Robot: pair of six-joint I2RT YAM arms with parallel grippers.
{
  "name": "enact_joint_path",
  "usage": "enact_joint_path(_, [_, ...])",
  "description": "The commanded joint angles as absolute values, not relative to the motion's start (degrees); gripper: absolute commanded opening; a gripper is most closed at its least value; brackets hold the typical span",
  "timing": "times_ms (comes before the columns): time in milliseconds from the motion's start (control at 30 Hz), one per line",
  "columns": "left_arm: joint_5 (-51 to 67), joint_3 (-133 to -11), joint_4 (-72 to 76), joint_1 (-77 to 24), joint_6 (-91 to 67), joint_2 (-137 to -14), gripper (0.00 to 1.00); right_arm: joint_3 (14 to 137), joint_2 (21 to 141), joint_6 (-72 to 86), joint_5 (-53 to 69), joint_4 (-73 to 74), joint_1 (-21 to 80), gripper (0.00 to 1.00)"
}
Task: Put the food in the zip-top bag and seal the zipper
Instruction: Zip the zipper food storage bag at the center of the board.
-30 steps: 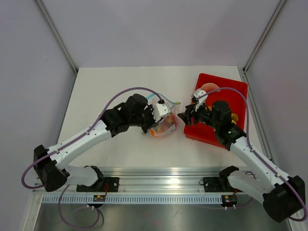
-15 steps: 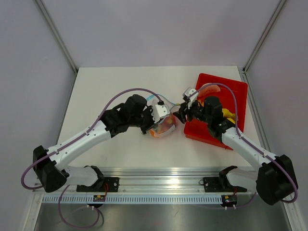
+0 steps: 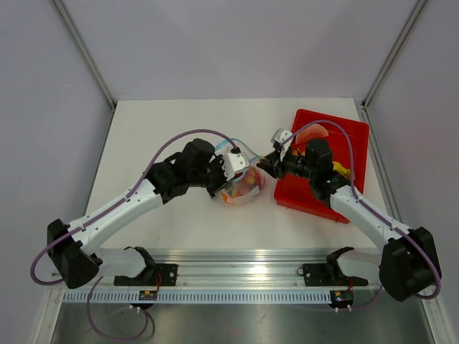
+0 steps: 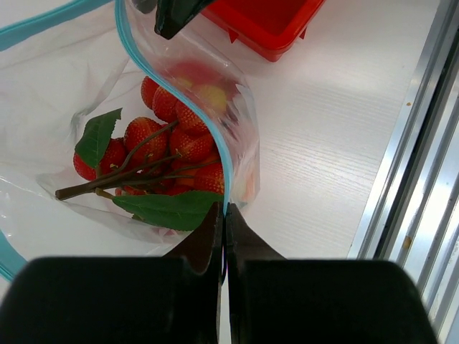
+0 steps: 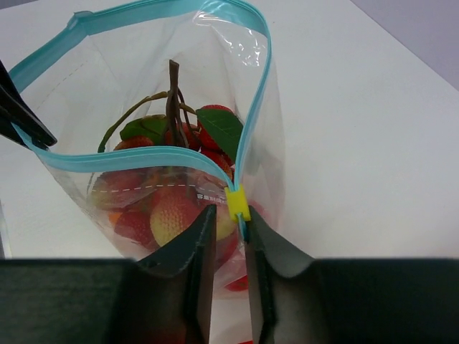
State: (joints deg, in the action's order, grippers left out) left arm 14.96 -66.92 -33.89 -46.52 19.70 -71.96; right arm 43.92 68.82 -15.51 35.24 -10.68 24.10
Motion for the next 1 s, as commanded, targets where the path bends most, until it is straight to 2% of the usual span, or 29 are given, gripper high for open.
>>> enact_joint_path(0, [15.4,-66.7,-31.6,-45.8,20.4,-71.2,0.0,45.8,67.7,-15.6,36.7,-11.6,23.8,0.26])
enact_joint_path(33, [15.6,-66.8,-31.6,-45.7,20.3,-71.4,0.0,45.8,67.6,-15.7,36.7,-11.3,23.8,0.21])
enact_joint_path(67, [16.0,-67.1,-31.4,-45.5,20.1,-71.4,0.0,45.9,67.7,-15.8,36.7,-11.3,23.8,0.05])
enact_joint_path(100, [16.3,-67.1,-31.3,-45.5,20.0,-71.5,0.0,45.9,67.9,-15.8,36.5,-11.2,23.8,0.0])
enact_joint_path(233, [16.7,-69.2,-32.9,-45.4,20.7,-72.9,0.01,45.5,67.9,-15.7,35.4,-11.5,23.7,0.0])
enact_joint_path(267, [16.6,-70.4,-36.0,-45.4,21.6,-73.6,0.07,45.4,67.6,-15.8,35.4,-11.7,23.8,0.0])
enact_joint_path(333, [14.1,-73.6,-38.6,-45.2,23.8,-74.4,0.14,45.3,67.1,-16.1,35.7,-11.5,23.7,0.0])
enact_joint_path(433, [10.5,-76.4,-38.5,-44.1,25.8,-73.1,0.19,45.6,66.3,-17.4,36.6,-9.5,23.8,0.0])
enact_joint_path(533, [7.5,-78.7,-35.4,-43.7,26.7,-71.0,0.37,46.3,65.4,-18.1,37.1,-6.7,23.6,0.0])
enact_joint_path(567, [7.6,-79.2,-33.5,-43.7,27.4,-70.1,0.41,46.8,65.1,-18.9,37.4,-5.9,23.6,0.0])
enact_joint_path(600, [9.0,-79.8,-32.3,-43.7,28.8,-69.8,0.53,47.0,64.7,-19.2,38.0,-4.5,23.6,0.0])
enact_joint_path(667, [12.6,-80.2,-29.0,-43.7,30.8,-69.4,0.61,47.7,64.4,-20.3,38.7,-2.9,23.5,0.0])
enact_joint_path(800, [26.6,-80.3,-24.4,-43.7,36.2,-71.6,0.61,48.5,63.5,-20.8,39.9,-0.6,22.9,0.0])
enact_joint_path(967, [36.1,-77.4,-18.9,-43.8,42.3,-75.1,0.59,48.0,61.8,-20.0,40.7,-1.0,22.7,0.0])
